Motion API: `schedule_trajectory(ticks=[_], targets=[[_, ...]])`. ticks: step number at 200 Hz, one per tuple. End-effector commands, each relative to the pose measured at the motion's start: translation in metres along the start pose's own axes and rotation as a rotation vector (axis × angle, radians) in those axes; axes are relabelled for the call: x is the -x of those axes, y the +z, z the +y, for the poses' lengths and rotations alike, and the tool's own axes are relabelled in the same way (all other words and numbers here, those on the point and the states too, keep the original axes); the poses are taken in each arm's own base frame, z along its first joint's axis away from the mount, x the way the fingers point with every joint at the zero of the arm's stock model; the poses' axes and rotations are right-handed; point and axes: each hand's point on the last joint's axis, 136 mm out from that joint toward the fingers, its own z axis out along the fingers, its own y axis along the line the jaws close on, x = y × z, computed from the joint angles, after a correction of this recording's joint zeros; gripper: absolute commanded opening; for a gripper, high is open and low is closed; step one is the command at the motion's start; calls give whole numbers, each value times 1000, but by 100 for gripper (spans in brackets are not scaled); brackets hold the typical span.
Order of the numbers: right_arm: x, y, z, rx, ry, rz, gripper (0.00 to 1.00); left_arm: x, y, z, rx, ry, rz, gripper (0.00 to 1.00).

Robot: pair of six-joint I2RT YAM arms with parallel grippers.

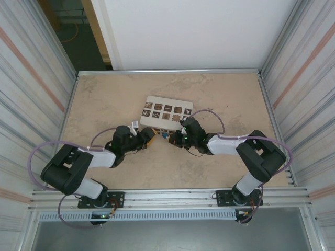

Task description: Unlock the padlock with the key

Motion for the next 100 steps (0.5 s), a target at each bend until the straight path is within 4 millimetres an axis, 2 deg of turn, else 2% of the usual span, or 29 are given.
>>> schedule_trajectory(ticks=[1, 57, 100], targets=[[-1, -3, 12, 34, 32, 10, 0, -2, 3, -7, -38, -6, 16, 46], [0, -3, 10, 24, 33, 9, 0, -15, 22, -7, -52, -22, 61, 46], [0, -6, 11, 20, 24, 7, 0, -13, 34, -9, -83, -51, 70, 44]])
